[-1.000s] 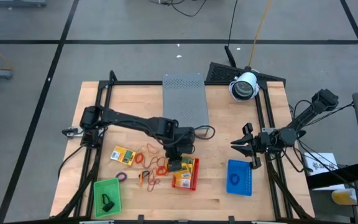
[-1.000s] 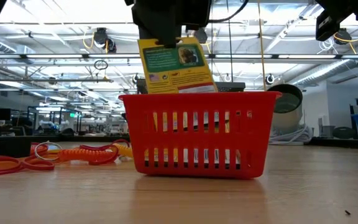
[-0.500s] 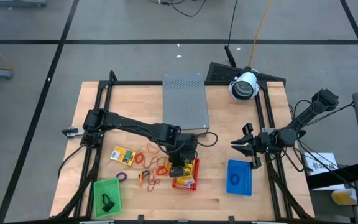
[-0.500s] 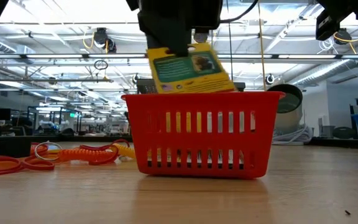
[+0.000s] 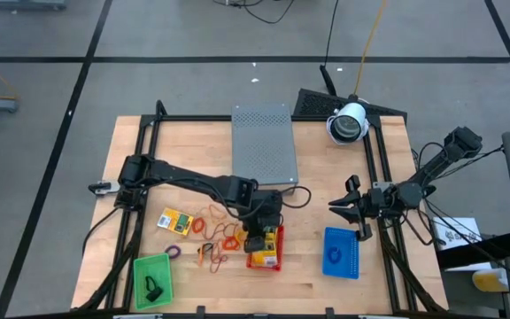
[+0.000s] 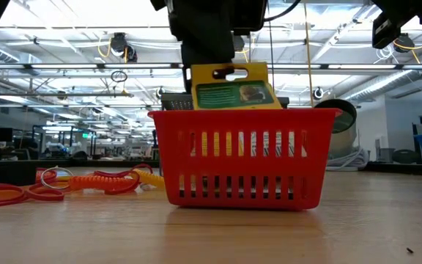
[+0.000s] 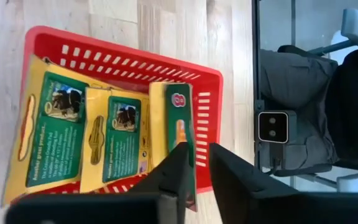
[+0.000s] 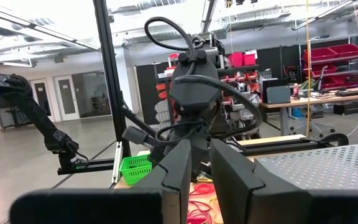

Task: Pick & Place Office Desk Supplies
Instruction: Put the yellow crayon box into the red bin

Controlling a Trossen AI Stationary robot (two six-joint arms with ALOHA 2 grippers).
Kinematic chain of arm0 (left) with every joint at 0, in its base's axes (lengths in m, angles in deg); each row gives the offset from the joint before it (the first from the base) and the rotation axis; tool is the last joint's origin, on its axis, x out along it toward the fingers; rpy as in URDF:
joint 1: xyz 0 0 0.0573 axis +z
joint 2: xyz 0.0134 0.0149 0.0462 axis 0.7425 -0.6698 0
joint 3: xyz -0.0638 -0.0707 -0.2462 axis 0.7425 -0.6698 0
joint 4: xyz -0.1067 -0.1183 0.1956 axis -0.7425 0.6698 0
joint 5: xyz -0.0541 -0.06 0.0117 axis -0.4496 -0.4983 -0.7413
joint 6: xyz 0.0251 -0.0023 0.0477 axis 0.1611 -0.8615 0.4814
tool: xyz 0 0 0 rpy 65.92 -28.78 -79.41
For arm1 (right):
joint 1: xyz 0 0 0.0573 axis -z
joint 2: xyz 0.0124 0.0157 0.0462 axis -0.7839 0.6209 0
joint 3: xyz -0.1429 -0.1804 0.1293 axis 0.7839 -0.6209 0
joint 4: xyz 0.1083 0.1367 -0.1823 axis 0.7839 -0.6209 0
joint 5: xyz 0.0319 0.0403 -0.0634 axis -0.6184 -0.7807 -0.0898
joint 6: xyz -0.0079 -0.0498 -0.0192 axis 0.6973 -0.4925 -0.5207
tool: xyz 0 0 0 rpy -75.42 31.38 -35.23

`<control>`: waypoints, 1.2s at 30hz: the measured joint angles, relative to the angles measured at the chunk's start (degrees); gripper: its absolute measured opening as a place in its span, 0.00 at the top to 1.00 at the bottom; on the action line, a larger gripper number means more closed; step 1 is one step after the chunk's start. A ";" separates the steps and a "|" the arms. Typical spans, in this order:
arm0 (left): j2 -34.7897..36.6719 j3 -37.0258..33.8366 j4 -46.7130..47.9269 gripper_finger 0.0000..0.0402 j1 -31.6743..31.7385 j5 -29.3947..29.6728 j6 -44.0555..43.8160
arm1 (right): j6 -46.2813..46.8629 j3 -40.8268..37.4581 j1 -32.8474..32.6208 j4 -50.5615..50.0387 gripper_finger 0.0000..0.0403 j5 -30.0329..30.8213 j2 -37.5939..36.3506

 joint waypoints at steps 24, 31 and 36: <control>5.55 -0.07 -2.26 0.62 4.70 4.27 1.42 | 0.46 0.00 0.00 -2.16 0.88 -0.13 0.07; 17.07 -0.07 -3.28 0.66 1.79 19.87 7.70 | 0.48 0.00 0.00 -2.93 0.88 -0.09 0.11; 23.23 -0.74 -2.62 0.67 -1.64 27.17 9.62 | 0.48 0.00 0.00 -2.88 0.88 -0.04 0.12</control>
